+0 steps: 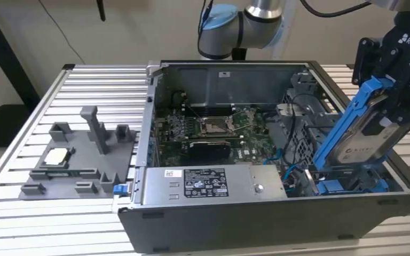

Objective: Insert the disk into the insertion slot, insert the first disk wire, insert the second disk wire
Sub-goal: 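Insert the disk into the insertion slot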

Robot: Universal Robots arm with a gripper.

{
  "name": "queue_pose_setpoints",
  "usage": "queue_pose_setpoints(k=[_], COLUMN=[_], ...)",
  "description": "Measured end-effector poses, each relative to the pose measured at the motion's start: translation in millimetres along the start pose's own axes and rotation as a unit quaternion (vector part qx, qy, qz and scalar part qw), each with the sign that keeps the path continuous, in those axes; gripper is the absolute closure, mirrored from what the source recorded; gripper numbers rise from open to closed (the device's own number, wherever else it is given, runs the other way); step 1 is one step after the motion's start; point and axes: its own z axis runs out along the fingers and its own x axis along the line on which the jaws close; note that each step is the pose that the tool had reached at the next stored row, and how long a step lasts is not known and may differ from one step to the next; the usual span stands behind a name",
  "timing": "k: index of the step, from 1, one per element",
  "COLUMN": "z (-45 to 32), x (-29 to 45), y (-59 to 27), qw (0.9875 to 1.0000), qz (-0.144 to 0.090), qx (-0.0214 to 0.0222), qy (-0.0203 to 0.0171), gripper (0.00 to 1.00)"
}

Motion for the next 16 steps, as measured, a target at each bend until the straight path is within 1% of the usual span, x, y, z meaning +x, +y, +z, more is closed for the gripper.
queue_pose_setpoints(k=[4, 11, 16], z=[3.5, 4.0, 7.3], x=[1.0, 1.0, 1.0], y=[-2.6, -2.7, -3.0], qw=[1.0, 1.0, 1.0], qz=[0.0, 0.0, 0.0], qx=[0.0, -0.0003, -0.0003], qy=[0.0001, 0.0001, 0.0001], gripper=[0.67, 0.67, 0.67])
